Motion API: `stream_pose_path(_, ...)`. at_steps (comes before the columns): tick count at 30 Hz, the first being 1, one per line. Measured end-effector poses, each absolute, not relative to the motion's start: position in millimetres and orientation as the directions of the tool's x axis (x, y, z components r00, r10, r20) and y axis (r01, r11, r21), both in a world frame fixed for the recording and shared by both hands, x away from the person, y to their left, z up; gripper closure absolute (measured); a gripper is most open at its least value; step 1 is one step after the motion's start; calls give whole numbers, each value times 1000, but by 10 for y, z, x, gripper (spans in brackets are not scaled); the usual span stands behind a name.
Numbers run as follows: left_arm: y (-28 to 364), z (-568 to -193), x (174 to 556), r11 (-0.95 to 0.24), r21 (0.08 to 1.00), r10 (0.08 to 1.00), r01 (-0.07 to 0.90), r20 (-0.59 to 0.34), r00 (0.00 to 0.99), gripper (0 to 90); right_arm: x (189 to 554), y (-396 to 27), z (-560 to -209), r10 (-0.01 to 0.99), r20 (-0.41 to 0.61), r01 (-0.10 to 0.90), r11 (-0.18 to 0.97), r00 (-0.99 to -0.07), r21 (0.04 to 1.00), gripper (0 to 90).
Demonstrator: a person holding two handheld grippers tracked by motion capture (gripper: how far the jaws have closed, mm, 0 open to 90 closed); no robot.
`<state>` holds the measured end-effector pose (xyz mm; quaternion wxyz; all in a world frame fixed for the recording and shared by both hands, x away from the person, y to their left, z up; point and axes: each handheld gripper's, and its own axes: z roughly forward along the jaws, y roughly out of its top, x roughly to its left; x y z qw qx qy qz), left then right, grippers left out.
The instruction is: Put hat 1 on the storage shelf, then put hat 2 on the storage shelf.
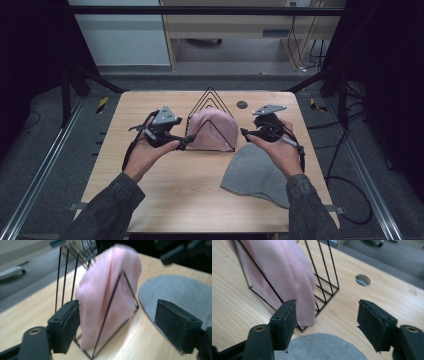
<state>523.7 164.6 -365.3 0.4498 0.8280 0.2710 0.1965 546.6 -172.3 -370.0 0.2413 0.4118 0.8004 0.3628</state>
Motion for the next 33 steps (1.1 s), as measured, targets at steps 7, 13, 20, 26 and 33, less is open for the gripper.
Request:
stream_pose_path(7, 1925, -4023, 5079, -551, 789, 611, 273, 159, 775, 83, 5634, -2017, -3907, 866, -33, 560, 352, -500, 750, 209)
stream_pose_path(13, 2239, -4346, 4929, -537, 780, 648, 321, 138, 749, 72, 5667, -2271, -4079, 878, -47, 601, 364, -476, 712, 224)
stream_pose_path(20, 2503, -4518, 4691, -521, 735, 706, 434, 85, 703, 75, 5497, -2555, -4314, 912, -10, 647, 299, -411, 702, 340)
stream_pose_path(26, 2701, -4611, 4554, -486, 723, 742, 491, 45, 668, 68, 5438, -2634, -4477, 924, 4, 664, 272, -382, 696, 391)
stream_pose_path(33, 2751, -4684, 4676, -481, 701, 770, 527, 50, 636, 69, 5550, -2712, -4613, 937, 15, 700, 250, -349, 669, 446)
